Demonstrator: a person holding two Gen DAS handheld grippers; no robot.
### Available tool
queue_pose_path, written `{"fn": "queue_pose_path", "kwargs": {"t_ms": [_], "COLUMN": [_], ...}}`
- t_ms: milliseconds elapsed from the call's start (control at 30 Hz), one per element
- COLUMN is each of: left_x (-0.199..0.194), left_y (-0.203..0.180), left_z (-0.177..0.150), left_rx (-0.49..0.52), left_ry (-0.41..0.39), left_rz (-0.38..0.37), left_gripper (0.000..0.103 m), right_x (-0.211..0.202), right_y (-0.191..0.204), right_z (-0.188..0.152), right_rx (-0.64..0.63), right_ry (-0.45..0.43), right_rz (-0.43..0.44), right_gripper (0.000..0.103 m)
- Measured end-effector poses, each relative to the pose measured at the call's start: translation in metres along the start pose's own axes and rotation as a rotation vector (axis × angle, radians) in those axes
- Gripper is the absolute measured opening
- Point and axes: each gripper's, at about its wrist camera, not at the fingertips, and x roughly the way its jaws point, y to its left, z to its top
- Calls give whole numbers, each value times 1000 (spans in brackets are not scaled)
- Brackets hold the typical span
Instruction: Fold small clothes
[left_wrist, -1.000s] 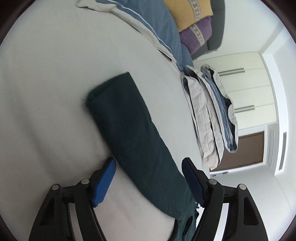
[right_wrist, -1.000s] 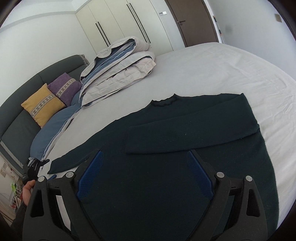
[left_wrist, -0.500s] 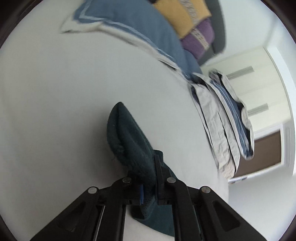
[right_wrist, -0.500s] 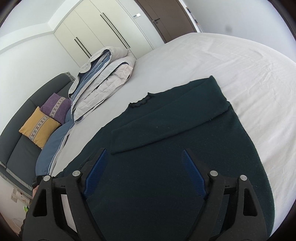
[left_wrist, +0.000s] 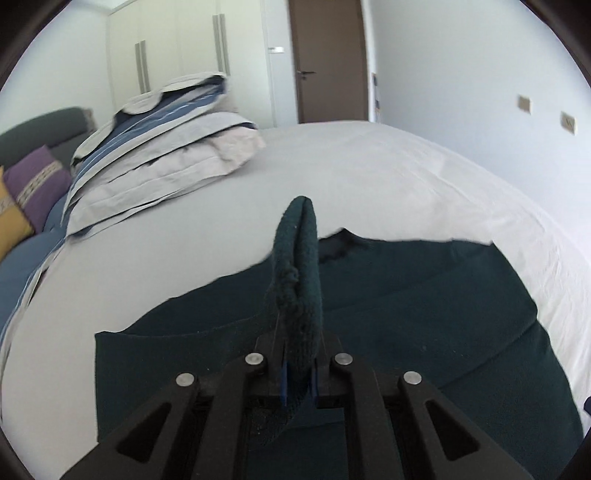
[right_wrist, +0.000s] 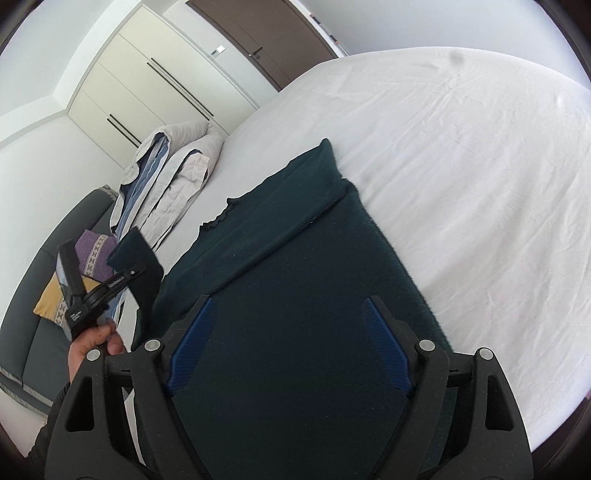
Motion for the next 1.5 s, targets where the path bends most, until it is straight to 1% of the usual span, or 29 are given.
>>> {"fn": "queue_pose_path", "kwargs": {"t_ms": [67, 100, 133, 167, 200, 233, 300, 367, 433, 500, 567, 667, 733, 767, 800, 833, 867, 933, 967, 1000, 1033, 1067, 1133, 1167, 1200, 1233, 1367, 1500], "left_x": [22, 29, 33, 33, 31, 26, 9, -11, -30, -46, -52, -52, -50, -49, -48, -47, -47, -46, -46, -46, -45, -43, -37, -34, -31, -28, -19, -7], "left_y": [-30, -40, -44, -49, -47, -43, -35, -21, -3, 18, 46, 94, 128, 144, 159, 172, 184, 204, 212, 218, 223, 228, 234, 237, 239, 241, 246, 241], "left_z": [-5, -8, -11, -16, -20, -23, -29, -37, -46, -58, -68, -82, -89, -91, -94, -96, -99, -102, -104, -106, -108, -110, -111, -111, -110, -110, -106, -94], "left_rx": [63, 69, 64, 57, 51, 49, 47, 30, -7, -54, -106, -219, -311, -351, -386, -418, -446, -488, -504, -516, -526, -533, -544, -552, -563, -576, -609, -592], "left_ry": [53, 80, 96, 108, 108, 93, 69, 45, 28, 10, 8, 21, 23, 23, 26, 28, 26, 24, 22, 21, 21, 26, 33, 40, 44, 48, 63, 85], "left_rz": [-4, -15, -27, -33, -37, -43, -65, -104, -134, -164, -148, -117, -112, -108, -101, -95, -92, -88, -83, -83, -84, -82, -78, -82, -90, -101, -122, -142], "left_gripper": [16, 24, 42, 55, 75, 84, 90, 92, 96, 96, 96, 96, 91, 91, 90, 87, 85, 84, 84, 84, 84, 84, 79, 78, 76, 74, 72, 72], "right_x": [-2, -3, -3, -2, 0, 3, 10, 19, 30, 46, 63, 100, 128, 145, 163, 180, 198, 232, 245, 256, 265, 272, 282, 284, 284, 283, 266, 253], "right_y": [-11, -15, -18, -20, -20, -20, -19, -12, 0, 17, 39, 75, 99, 108, 115, 122, 126, 132, 135, 137, 139, 142, 147, 149, 150, 151, 150, 137], "right_z": [2, 3, 4, 4, 6, 7, 10, 14, 20, 26, 34, 46, 54, 57, 60, 63, 64, 64, 64, 63, 62, 61, 60, 58, 58, 59, 68, 86], "right_rx": [17, 21, 22, 19, 14, 10, 4, -7, -36, -71, -112, -166, -188, -185, -174, -163, -154, -140, -142, -145, -152, -163, -185, -201, -224, -241, -280, -290], "right_ry": [-4, -5, -6, -5, -1, 4, 10, 23, 33, 60, 86, 154, 203, 241, 275, 303, 340, 393, 412, 426, 436, 443, 456, 456, 451, 443, 393, 364], "right_rz": [-3, -5, -9, -8, -9, -12, -6, -3, 10, 18, 41, 83, 111, 131, 139, 130, 122, 94, 75, 64, 61, 59, 56, 49, 37, 30, 21, 0], "right_gripper": [81, 81, 81, 81, 81, 81, 81, 81, 81, 81, 81, 81, 70, 69, 64, 62, 62, 58, 58, 54, 47, 44, 26, 22, 13, 7, 6, 6]}}
